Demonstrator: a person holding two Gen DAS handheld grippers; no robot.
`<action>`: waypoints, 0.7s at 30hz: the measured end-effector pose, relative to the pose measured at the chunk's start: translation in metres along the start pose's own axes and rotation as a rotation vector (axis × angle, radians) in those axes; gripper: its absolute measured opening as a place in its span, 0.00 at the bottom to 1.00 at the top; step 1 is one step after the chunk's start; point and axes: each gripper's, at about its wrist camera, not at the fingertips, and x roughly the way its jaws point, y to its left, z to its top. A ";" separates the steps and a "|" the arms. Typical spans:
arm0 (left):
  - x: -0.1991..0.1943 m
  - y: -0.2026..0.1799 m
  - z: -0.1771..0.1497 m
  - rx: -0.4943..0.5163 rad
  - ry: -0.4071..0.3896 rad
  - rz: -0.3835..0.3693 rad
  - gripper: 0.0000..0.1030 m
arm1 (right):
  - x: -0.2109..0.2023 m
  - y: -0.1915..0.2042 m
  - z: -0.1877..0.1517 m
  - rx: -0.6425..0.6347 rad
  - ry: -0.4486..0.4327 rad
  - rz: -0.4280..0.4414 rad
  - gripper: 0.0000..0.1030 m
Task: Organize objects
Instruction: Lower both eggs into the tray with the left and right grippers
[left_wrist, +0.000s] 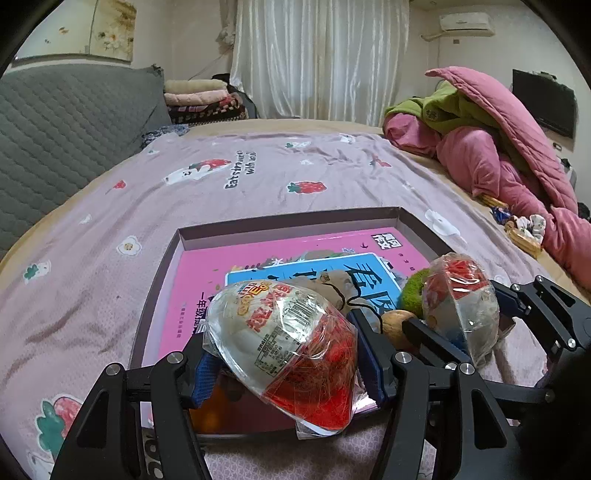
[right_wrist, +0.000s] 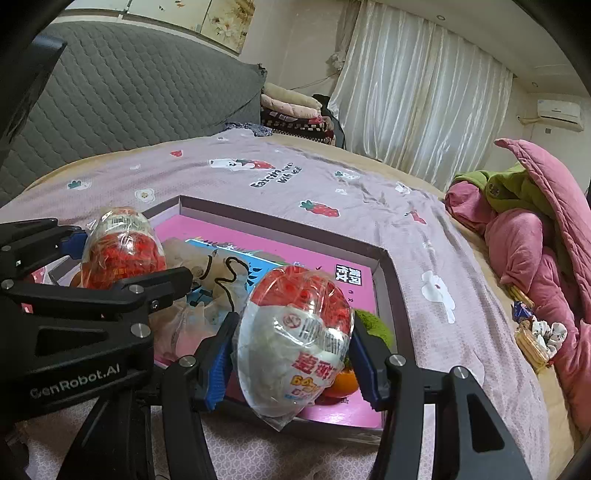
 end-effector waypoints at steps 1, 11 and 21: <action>0.001 -0.001 0.000 0.002 0.002 0.000 0.63 | 0.000 0.000 0.000 0.001 0.000 0.003 0.54; 0.007 -0.003 0.000 -0.005 0.020 0.004 0.63 | -0.003 -0.002 -0.002 -0.021 0.003 -0.014 0.54; 0.021 0.000 -0.004 0.001 0.073 0.038 0.63 | -0.001 -0.005 -0.005 -0.033 0.019 -0.046 0.54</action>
